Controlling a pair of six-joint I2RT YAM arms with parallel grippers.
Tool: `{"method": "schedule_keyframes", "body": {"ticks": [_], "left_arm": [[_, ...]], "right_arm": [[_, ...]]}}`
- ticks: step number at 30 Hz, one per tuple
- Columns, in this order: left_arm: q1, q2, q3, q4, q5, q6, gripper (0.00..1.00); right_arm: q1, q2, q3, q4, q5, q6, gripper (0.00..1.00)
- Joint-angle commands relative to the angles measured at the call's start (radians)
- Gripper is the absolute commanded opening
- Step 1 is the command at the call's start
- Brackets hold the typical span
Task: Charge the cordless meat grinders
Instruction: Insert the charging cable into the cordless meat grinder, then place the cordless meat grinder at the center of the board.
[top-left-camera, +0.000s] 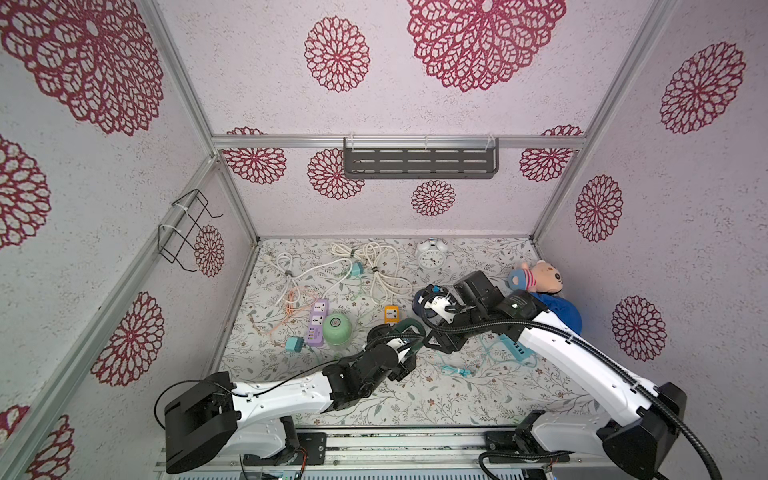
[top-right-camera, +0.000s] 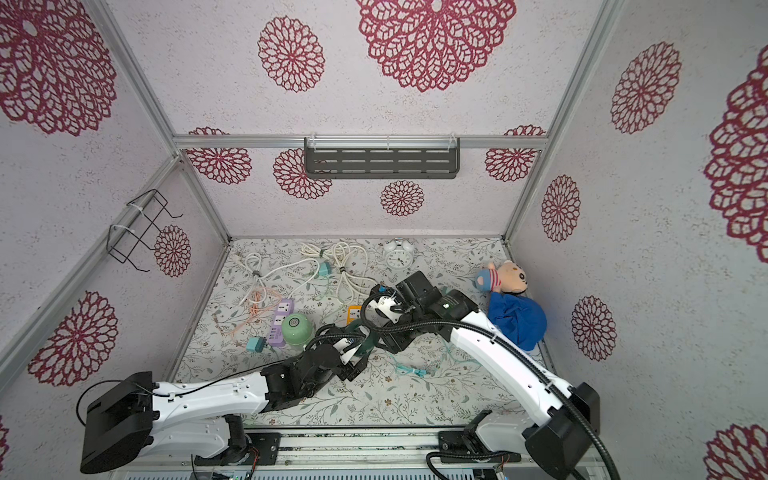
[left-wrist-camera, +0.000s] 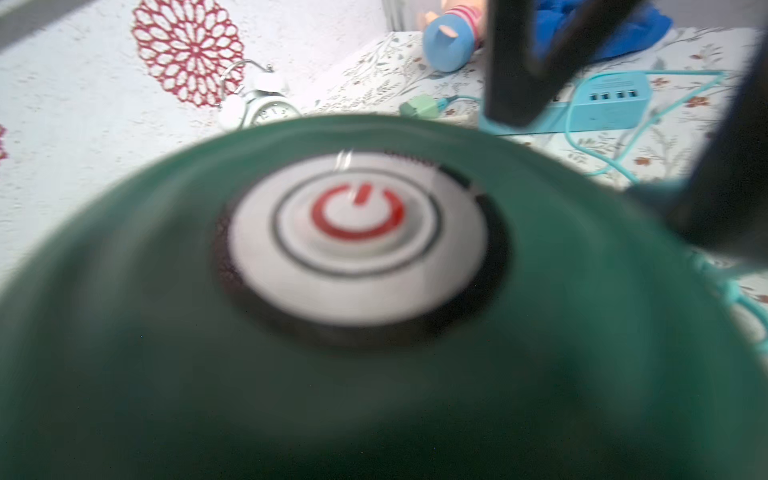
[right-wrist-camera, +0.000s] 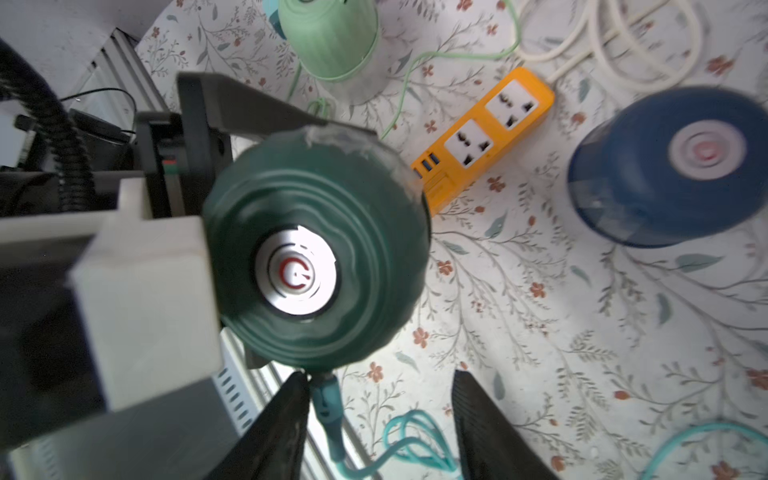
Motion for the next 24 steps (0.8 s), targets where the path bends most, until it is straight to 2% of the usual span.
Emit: {"method": "schedule_keyframes", "body": {"ticks": [1,7,11,15,20,24], "left_arm": [[0.002,0.037,-0.004,0.158,0.103,-0.011,0.5],[0.002,0.185,0.019,0.33,0.128,-0.052,0.49],[-0.001,0.365,0.063,0.522,0.147,-0.074,0.5],[-0.009,0.559,0.194,0.623,0.164,-0.088,0.5],[-0.008,0.77,0.379,0.668,0.186,-0.093,0.52],[-0.002,0.868,0.49,0.661,0.188,-0.089,0.58]], "right_arm": [[-0.02,-0.109,-0.018,0.11,0.135,0.062,0.64],[-0.052,-0.189,0.0,0.117,0.317,0.141,0.72],[-0.114,-0.19,0.041,0.112,0.433,0.169,0.75],[-0.212,-0.177,0.049,0.125,0.54,0.215,0.81],[-0.398,-0.155,0.033,0.157,0.477,0.27,0.8],[-0.518,-0.147,-0.006,0.202,0.452,0.31,0.79]]}}
